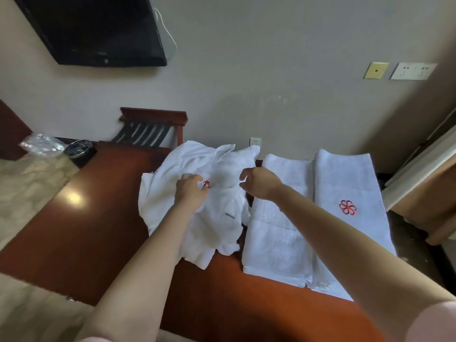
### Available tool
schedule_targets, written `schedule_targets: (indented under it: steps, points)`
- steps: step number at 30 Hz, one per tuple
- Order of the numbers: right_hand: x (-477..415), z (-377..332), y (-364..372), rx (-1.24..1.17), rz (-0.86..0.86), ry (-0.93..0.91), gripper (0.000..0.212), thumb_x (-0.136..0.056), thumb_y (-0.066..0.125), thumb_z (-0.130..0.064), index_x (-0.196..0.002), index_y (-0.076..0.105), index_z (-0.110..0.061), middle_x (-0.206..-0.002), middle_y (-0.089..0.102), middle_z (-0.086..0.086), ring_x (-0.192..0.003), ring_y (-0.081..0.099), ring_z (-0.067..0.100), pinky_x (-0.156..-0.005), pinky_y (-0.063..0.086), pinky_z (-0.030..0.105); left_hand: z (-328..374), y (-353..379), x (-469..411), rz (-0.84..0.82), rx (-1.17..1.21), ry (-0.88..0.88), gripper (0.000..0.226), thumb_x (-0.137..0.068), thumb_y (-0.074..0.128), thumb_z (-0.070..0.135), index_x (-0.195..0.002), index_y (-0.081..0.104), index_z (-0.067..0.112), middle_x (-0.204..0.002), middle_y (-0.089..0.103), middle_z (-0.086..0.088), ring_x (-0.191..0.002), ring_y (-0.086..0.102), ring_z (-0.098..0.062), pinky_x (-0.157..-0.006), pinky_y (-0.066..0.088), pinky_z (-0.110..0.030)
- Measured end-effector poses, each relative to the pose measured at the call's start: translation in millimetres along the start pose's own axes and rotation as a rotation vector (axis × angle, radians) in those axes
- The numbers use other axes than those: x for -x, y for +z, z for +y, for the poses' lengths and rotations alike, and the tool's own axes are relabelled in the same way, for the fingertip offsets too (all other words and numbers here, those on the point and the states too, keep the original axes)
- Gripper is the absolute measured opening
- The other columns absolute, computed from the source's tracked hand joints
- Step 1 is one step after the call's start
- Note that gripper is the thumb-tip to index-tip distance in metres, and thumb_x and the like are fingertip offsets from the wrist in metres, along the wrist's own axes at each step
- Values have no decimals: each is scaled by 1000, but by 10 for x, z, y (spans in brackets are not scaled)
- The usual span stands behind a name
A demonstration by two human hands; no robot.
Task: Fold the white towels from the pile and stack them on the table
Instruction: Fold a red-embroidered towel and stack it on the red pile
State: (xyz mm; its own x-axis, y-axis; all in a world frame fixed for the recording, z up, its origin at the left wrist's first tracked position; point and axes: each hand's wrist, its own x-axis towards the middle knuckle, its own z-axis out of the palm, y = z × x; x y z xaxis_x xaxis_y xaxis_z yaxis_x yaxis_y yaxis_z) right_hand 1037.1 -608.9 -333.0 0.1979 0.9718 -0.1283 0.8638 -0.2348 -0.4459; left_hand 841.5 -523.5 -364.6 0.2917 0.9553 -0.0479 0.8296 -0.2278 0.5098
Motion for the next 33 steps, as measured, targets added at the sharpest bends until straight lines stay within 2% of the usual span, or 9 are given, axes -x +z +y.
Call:
schedule_targets:
  steps: [2, 5, 13, 15, 18, 23, 26, 30, 33]
  points:
    - [-72, -119, 89, -29, -3, -35, 27, -92, 55, -32, -116, 61, -21, -111, 67, -1, -106, 58, 18, -81, 46, 28, -190, -81, 10, -67, -124, -112, 47, -89, 54, 34, -134, 47, 20, -137, 35, -11, -125, 35, -32, -96, 41, -37]
    - [-122, -282, 179, -85, 0, -109, 27, -92, 57, -31, -115, 63, -17, -110, 68, 1, -105, 59, 18, -77, 40, 24, -393, -155, 88, -140, -126, -218, 50, -85, 55, 36, -131, 41, 27, -129, 29, -8, -116, 37, -30, -85, 41, -35]
    - [-189, -833, 340, -175, 7, -94, 24, -93, 57, -28, -112, 63, -15, -107, 68, 3, -105, 58, 19, -89, 46, 30, -647, -434, -220, -296, -250, 24, 73, -93, 52, 28, -151, 10, 37, -151, 29, -3, -127, 43, -27, -96, 46, -37]
    - [-258, -966, 388, -187, 14, -46, 22, -94, 56, -26, -111, 62, -15, -105, 69, 3, -105, 59, 20, -92, 47, 34, -713, -486, -385, -308, -335, 92, 65, -94, 51, 24, -150, 19, 28, -144, 39, -6, -121, 48, -28, -94, 47, -38]
    - [-401, -1135, 508, -191, 60, 70, 21, -93, 56, -26, -110, 63, -16, -103, 69, 3, -102, 60, 20, -90, 48, 35, -866, -502, -620, -340, -424, 208, 39, -93, 50, 26, -131, 40, 23, -121, 53, -5, -102, 56, -26, -80, 50, -35]
    - [-592, -1586, 754, -89, 45, 196, 27, -92, 56, -27, -118, 61, -17, -113, 65, 2, -109, 56, 20, -89, 46, 32, -1101, -771, -898, -264, -367, 392, 16, -94, 47, 36, -102, 48, 22, -108, 60, -4, -87, 55, -27, -64, 38, -27]
    - [-676, -1803, 873, -93, 84, 153, 49, -88, 64, -30, -133, 51, -17, -127, 58, 3, -116, 54, 23, -89, 42, 29, -1256, -1053, -969, -190, -204, 430, 14, -94, 48, 31, -97, 48, 17, -90, 60, -9, -77, 53, -29, -59, 39, -29]
    - [-880, -2132, 936, -388, 142, 20, 100, -71, 83, -36, -149, 26, -14, -150, 33, 7, -137, 32, 21, -111, 30, 32, -1545, -1515, -965, -109, 41, 380, 18, -93, 49, 27, -107, 51, 17, -80, 55, -6, -73, 54, -28, -58, 39, -30]
    - [-1099, -2457, 959, -341, 261, -95, 120, -61, 85, -50, -152, 15, -13, -158, 21, 6, -145, 19, 22, -117, 22, 41, -1779, -1879, -944, -41, 212, 372, 5, -93, 52, 24, -95, 48, 21, -78, 55, -2, -68, 52, -18, -56, 40, -28]
